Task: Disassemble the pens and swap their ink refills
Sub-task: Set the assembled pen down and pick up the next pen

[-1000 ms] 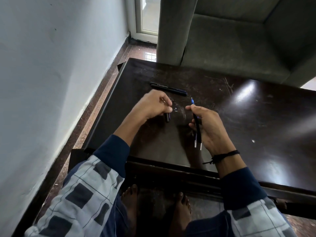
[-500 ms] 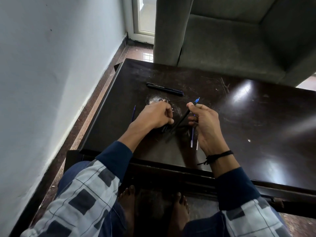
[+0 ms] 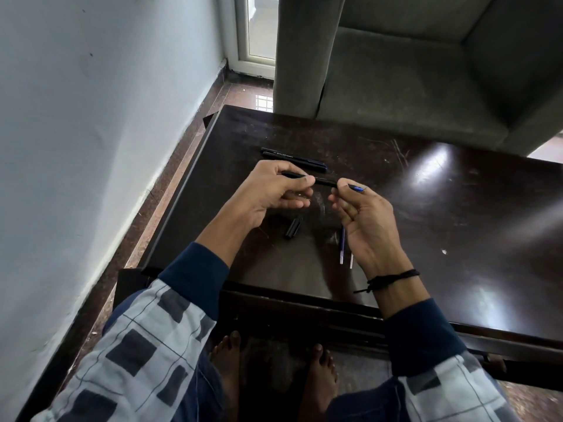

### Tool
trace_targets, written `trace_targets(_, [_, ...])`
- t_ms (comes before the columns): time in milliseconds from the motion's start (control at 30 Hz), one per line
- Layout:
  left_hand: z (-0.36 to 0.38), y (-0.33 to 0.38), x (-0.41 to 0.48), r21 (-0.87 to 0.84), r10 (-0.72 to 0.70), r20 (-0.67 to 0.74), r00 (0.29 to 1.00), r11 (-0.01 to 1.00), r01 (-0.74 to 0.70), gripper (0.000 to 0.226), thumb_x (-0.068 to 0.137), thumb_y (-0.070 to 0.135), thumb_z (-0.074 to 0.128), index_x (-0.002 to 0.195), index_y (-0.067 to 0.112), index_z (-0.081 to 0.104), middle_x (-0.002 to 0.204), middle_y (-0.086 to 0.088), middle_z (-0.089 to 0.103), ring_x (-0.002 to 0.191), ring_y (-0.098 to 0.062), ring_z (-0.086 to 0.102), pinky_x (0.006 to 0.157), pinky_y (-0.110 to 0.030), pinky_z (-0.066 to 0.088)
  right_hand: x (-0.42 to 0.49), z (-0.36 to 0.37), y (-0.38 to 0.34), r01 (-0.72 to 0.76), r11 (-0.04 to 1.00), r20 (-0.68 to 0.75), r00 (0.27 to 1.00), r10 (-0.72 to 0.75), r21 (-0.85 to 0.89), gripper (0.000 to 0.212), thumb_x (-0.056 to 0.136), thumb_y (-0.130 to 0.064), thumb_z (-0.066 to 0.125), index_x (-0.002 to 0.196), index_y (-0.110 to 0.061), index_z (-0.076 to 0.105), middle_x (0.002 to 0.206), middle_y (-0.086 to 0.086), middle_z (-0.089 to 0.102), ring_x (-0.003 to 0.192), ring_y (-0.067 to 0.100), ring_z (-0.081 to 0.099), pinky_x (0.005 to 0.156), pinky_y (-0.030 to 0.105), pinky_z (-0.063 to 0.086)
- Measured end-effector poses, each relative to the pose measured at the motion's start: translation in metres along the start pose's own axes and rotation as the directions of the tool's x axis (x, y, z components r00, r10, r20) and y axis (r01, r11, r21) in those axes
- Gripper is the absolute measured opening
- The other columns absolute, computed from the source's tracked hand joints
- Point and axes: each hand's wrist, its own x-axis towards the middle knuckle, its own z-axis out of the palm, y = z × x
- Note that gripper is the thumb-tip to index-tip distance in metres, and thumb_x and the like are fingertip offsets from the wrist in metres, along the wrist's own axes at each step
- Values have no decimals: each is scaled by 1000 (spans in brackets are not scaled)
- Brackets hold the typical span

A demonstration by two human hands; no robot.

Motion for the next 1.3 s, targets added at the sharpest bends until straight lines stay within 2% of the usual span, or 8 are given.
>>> trace_targets(133, [-4, 0, 2, -188, 18, -89, 996, 982, -35, 25, 87, 0, 78, 109, 7, 70, 100, -14, 77, 90, -27, 79, 69, -27, 62, -2, 1, 2, -7, 987, 61, 998, 17, -158, 3, 90, -4, 75, 93, -6, 76, 76, 7, 72, 64, 10, 66, 63, 17, 56])
trace_targets(267, [-4, 1, 1, -321, 29, -50, 998, 946, -44, 35, 91, -3, 71, 123, 7, 61, 98, -17, 79, 98, -23, 78, 76, -31, 63, -4, 3, 8, -3, 965, 124, 992, 36, -261, 3, 93, -5, 73, 94, -5, 75, 81, 10, 75, 71, 14, 70, 67, 20, 58])
trace_targets(433, [3, -1, -3, -248, 22, 71, 997, 969, -3, 20, 96, -6, 62, 113, 3, 65, 103, -18, 78, 102, -23, 77, 82, -31, 63, -4, 2, 15, 82, 942, 118, 992, -46, -327, 4, 93, -3, 73, 95, -3, 76, 82, 9, 76, 76, 15, 70, 69, 22, 56])
trace_targets(600, [8, -5, -2, -272, 48, 11, 999, 961, -44, 11, 96, -4, 65, 100, 5, 65, 98, -18, 77, 97, -24, 77, 78, -30, 63, -5, 5, 18, 177, 907, 89, 984, -154, -382, 3, 93, -3, 73, 93, -4, 75, 76, 6, 75, 69, 12, 68, 66, 21, 56])
trace_targets(833, [16, -10, 0, -318, 48, -45, 998, 946, -60, 9, 95, -3, 66, 100, 5, 66, 94, -15, 79, 94, -24, 78, 76, -30, 63, -5, 6, 25, 349, 726, 71, 920, -385, -592, 11, 92, -13, 77, 85, -20, 76, 80, 4, 77, 74, 15, 70, 75, 36, 61])
trace_targets(1033, [16, -8, -2, -333, 4, -84, 996, 942, -32, 13, 95, 1, 68, 107, -2, 69, 95, -18, 78, 90, -25, 79, 72, -27, 63, -7, 8, 29, 460, 529, 152, 838, -524, -713, 7, 90, -18, 80, 90, -24, 76, 81, -16, 70, 77, 1, 66, 73, 22, 52])
trace_targets(1133, [13, -8, 0, -332, -6, -86, 996, 943, -23, 10, 94, 1, 69, 104, 0, 69, 92, -17, 79, 89, -25, 79, 72, -27, 62, -4, 7, 29, 443, 541, 174, 862, -476, -715, 6, 91, -24, 80, 96, -24, 76, 88, -11, 74, 85, 7, 70, 78, 28, 58])
trace_targets(1300, [10, -7, 2, -343, 8, -92, 996, 939, -39, 10, 95, 0, 68, 105, 0, 68, 93, -16, 79, 94, -24, 78, 75, -30, 63, -4, 7, 24, 376, 703, 117, 914, -388, -604, 7, 99, -28, 70, 94, -25, 74, 85, 1, 78, 79, 14, 74, 74, 30, 61])
